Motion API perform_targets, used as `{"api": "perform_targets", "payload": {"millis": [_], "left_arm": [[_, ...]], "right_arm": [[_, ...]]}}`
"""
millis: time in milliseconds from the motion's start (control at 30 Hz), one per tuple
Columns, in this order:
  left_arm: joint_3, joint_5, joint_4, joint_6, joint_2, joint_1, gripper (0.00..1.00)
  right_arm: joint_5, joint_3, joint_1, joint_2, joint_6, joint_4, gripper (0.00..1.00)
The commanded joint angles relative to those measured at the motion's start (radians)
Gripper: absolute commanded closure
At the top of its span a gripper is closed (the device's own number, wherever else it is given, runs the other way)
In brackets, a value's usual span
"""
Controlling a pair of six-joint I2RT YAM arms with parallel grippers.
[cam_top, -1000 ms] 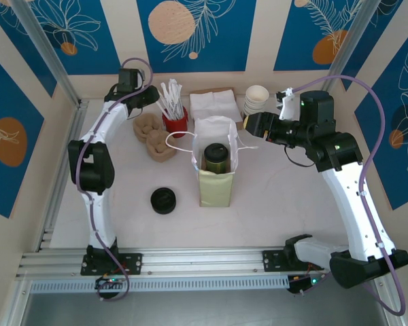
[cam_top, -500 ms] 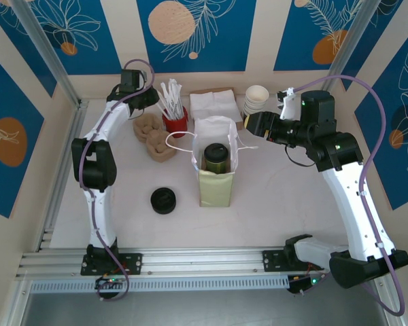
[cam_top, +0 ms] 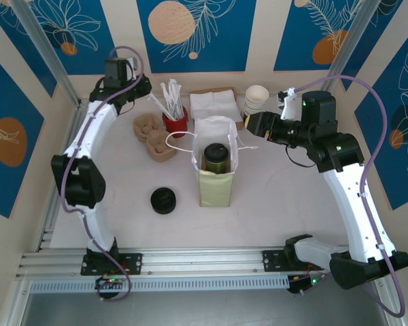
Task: Pack the takeout coffee
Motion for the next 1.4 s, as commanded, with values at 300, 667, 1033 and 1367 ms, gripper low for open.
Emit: {"api": "perform_targets", "payload": {"millis": [300,667,1033,1367], "left_arm": [[0.064,0.027,-0.154,0.105,-0.3,-0.018,0.9],[0.149,0.111,-0.229,0.098,-0.459,-0.07,0.9],[0.204,0.246,-0.269,0.104,-0.481,-0.272,0.89],[0.072,0.212,-0.323,0.241,-0.488,-0.482,0.89]], "right_arm": [[0.0,-0.008,-0.006,-0.051,0.009,0.015,0.43],[0.007,-0.012,-0.005,-0.065,0.014,0.007,0.43],[0.009,-0.036,-0.004,-0.076,0.026,0.017,0.43],[0.014,-0.044,-0.006,-0.08,0.024,0.016,0.43]]}}
